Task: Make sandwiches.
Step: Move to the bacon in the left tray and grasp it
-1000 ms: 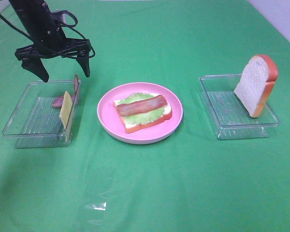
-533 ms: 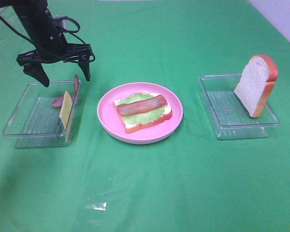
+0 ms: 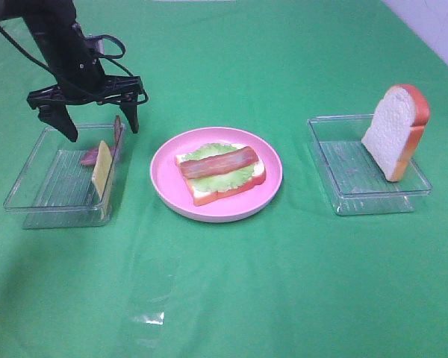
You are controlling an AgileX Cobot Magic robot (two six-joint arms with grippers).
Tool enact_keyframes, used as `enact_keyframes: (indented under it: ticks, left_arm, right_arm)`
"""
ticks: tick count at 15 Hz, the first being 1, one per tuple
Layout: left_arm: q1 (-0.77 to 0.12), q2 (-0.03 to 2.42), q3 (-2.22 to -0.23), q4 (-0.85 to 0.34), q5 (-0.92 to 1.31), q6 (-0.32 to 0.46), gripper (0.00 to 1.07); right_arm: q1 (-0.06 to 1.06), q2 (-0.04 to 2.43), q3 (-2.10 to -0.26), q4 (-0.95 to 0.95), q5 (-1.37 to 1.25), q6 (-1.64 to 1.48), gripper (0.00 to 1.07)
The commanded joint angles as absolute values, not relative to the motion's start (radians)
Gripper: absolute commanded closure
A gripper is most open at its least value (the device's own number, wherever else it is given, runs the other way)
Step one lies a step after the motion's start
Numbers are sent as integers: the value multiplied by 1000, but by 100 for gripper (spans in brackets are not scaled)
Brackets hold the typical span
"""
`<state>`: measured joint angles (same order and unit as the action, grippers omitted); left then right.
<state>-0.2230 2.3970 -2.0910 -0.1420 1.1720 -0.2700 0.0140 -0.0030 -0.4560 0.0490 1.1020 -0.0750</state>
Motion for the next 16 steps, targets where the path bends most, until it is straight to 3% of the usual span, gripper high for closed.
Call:
enact_keyframes:
  ticks: [1, 6, 16]
  left_arm:
    - [-226, 2402, -2087, -151, 1163, -277, 30]
    - [-226, 2405, -2087, -168, 1116, -329, 58]
    - [-226, 2408, -2087, -226, 1094, -325, 63]
  right_arm:
    - [13, -35, -453, 51, 1098, -81, 9]
    - [13, -35, -453, 51, 1098, -81, 9]
    - [13, -35, -453, 51, 1098, -81, 9]
